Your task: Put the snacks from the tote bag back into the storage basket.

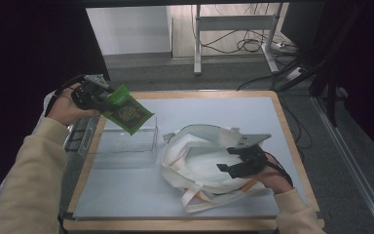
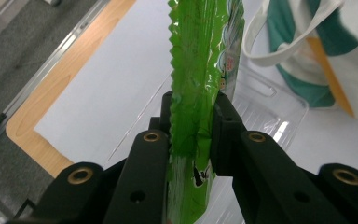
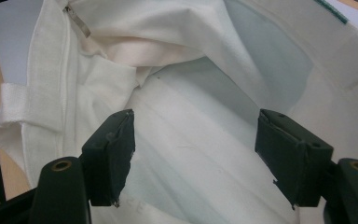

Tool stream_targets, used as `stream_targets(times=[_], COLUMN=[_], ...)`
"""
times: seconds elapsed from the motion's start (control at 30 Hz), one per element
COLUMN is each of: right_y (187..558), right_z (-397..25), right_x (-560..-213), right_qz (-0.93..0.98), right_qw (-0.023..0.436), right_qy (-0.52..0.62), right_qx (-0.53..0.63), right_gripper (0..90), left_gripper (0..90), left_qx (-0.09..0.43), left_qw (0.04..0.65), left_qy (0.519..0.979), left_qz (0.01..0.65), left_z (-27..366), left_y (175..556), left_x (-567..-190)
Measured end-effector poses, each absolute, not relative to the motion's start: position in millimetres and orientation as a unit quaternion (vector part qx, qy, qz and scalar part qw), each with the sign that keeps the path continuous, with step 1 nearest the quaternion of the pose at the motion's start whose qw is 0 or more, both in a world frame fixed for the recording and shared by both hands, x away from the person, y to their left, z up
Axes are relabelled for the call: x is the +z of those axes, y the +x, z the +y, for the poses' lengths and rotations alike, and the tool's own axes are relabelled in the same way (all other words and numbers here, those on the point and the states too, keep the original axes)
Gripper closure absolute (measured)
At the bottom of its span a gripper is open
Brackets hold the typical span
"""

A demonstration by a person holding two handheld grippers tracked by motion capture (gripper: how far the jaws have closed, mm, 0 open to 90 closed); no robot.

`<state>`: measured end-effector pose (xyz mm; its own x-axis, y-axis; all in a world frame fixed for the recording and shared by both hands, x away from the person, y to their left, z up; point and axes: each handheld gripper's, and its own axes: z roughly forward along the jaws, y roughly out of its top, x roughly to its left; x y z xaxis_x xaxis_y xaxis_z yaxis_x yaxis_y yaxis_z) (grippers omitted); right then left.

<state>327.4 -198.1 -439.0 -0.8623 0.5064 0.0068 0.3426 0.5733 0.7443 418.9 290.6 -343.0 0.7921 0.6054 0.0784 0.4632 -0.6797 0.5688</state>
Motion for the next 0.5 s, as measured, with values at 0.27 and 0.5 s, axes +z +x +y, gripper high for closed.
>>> stream_targets(times=[0.27, 0.5], right_y=[328.0, 328.7], right_z=[-198.8, -199.3], right_x=[-439.8, -441.7], right_qz=[0.881, 0.881], right_qw=[0.106, 0.105], right_qy=[0.244, 0.245], right_qx=[0.393, 0.39], right_gripper=[28.4, 28.3], left_gripper=[79.1, 79.0], left_qx=[0.12, 0.112], left_qw=[0.253, 0.236], left_qy=[0.914, 0.923], left_qz=[0.293, 0.283], left_z=[289.1, 287.5], left_y=[428.0, 434.1], left_x=[-354.9, -364.8])
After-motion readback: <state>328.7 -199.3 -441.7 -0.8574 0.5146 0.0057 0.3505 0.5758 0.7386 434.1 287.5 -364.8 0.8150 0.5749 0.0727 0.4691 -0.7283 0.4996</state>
